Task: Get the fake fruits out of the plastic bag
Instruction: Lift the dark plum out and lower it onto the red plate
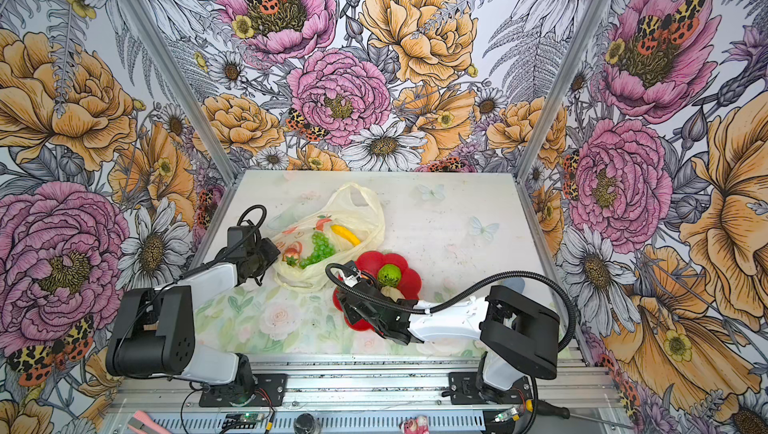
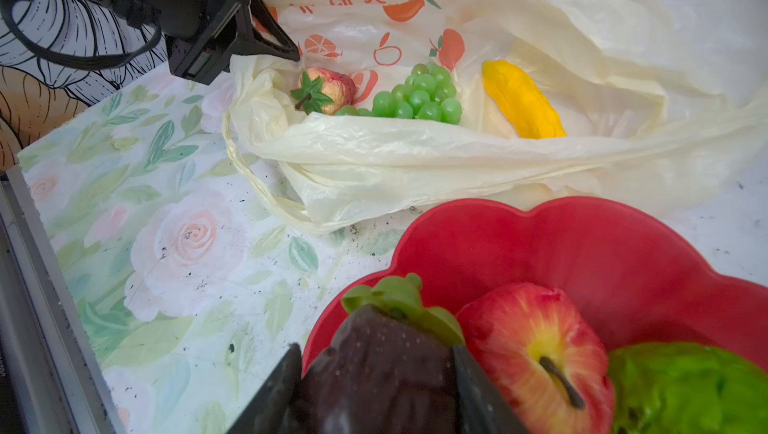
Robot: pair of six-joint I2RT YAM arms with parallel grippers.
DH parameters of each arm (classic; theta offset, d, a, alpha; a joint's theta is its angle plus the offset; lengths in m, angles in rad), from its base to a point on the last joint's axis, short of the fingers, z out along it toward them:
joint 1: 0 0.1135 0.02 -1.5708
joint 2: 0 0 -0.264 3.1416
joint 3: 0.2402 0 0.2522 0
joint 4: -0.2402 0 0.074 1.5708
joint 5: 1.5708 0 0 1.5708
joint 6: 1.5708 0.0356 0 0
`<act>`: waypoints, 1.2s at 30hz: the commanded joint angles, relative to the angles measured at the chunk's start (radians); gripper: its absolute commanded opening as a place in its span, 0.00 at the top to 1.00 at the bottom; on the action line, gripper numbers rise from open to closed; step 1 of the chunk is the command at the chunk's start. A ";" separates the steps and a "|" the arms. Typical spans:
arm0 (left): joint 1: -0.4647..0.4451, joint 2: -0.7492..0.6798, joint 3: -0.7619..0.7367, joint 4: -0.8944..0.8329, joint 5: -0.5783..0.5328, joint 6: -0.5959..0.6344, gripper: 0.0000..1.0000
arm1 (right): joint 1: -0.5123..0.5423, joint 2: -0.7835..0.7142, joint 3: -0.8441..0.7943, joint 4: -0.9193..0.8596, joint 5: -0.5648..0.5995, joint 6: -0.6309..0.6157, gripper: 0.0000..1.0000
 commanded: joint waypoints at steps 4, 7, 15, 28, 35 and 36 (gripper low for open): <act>0.002 -0.013 -0.009 0.014 0.015 0.015 1.00 | 0.015 0.027 -0.026 0.124 0.043 -0.018 0.49; 0.001 -0.014 -0.009 0.013 0.015 0.015 1.00 | 0.017 0.048 -0.029 0.142 0.052 -0.022 0.49; 0.000 -0.014 -0.014 0.013 0.015 0.018 1.00 | 0.020 0.102 -0.031 0.179 0.088 -0.040 0.46; 0.000 -0.016 -0.023 0.021 0.012 0.016 1.00 | 0.022 0.084 -0.042 0.169 0.111 -0.057 0.26; -0.003 -0.016 -0.027 0.024 0.011 0.016 1.00 | 0.022 0.050 -0.042 0.146 0.114 -0.062 0.22; -0.005 -0.016 -0.028 0.023 0.012 0.016 1.00 | 0.022 0.042 -0.040 0.141 0.115 -0.061 0.22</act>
